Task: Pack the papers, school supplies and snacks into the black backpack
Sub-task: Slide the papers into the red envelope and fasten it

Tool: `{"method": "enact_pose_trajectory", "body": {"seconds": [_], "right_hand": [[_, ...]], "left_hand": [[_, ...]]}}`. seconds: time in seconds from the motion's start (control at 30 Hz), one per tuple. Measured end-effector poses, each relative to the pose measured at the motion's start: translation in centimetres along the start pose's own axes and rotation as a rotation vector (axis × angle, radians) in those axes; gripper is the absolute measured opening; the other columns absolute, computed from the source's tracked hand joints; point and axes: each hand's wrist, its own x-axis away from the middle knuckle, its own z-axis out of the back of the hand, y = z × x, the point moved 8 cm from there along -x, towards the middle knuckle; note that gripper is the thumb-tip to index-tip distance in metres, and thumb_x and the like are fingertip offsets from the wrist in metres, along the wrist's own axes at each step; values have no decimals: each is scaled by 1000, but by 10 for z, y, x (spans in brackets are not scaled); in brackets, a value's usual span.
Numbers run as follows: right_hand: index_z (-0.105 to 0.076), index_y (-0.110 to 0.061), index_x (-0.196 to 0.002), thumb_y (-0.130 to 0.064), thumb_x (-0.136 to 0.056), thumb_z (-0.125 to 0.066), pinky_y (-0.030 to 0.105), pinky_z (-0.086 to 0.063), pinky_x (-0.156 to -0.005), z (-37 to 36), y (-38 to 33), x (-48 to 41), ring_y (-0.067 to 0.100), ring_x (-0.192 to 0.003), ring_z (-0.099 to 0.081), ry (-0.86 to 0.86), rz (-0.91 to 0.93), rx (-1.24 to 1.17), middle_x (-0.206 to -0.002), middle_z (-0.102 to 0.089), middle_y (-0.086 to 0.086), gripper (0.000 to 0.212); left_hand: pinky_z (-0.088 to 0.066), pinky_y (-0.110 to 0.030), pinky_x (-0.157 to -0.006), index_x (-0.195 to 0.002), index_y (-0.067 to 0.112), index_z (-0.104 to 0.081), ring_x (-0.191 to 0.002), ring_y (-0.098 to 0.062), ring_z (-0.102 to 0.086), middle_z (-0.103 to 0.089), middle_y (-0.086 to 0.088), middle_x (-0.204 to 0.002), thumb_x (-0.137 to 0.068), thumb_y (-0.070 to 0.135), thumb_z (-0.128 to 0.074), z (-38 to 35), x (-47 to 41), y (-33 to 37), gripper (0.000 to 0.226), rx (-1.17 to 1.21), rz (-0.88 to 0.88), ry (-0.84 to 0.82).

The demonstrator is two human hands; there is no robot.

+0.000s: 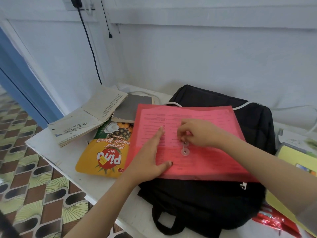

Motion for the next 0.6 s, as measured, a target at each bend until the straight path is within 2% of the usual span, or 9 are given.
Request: {"method": "enact_pose_trajectory", "body": {"seconds": [0.07, 0.13, 0.27, 0.43, 0.53, 0.6], "right_hand": [[-67, -19, -95, -14, -86, -56, 30, -42, -74, -1, 3, 4, 13, -87, -51, 28, -8, -35, -102, -57, -4, 16], [-67, -19, -95, -15, -86, -57, 29, -40, -73, -2, 5, 6, 14, -88, -52, 58, -15, -64, -101, -57, -4, 14], [-67, -17, -94, -14, -86, -58, 26, -36, -71, -2, 10, 6, 11, -82, -48, 99, -38, -85, -100, -57, -4, 12], [-66, -15, -91, -12, -87, -57, 35, -44, -81, -3, 13, 10, 17, -86, -53, 86, -52, -94, -98, -56, -1, 10], [-63, -16, -91, -14, -88, -54, 33, -42, -76, -1, 13, 18, 19, -91, -54, 96, -75, -34, -98, -53, -4, 9], [-60, -16, -93, -16, -89, -51, 30, -39, -72, 4, 21, 27, 19, -93, -53, 98, -143, 12, -99, -52, -4, 10]], "left_hand": [[-14, -24, -115, -146, 28, -21, -138, -3, -17, -24, 11, -150, -77, 44, -62, -1, 0, 2, 81, -67, -14, -10], [-11, -25, -115, -142, 26, -34, -140, -5, -16, -25, 11, -151, -76, 48, -54, -1, -1, 4, 73, -116, -31, -11], [-5, -19, -112, -143, 26, -34, -140, -4, -13, -23, 12, -152, -76, 50, -51, -2, -1, 3, 72, -139, -34, -25], [-2, -15, -109, -143, 26, -33, -138, 0, -11, -21, 13, -152, -77, 52, -48, -4, -1, 3, 72, -172, -39, -37], [0, -13, -109, -143, 26, -33, -135, 5, -8, -21, 14, -151, -75, 61, -42, -4, 0, 4, 77, -194, -58, -42], [1, -12, -108, -144, 26, -32, -135, 5, -8, -20, 14, -152, -77, 58, -43, -5, 0, 4, 75, -202, -59, -48]]}}
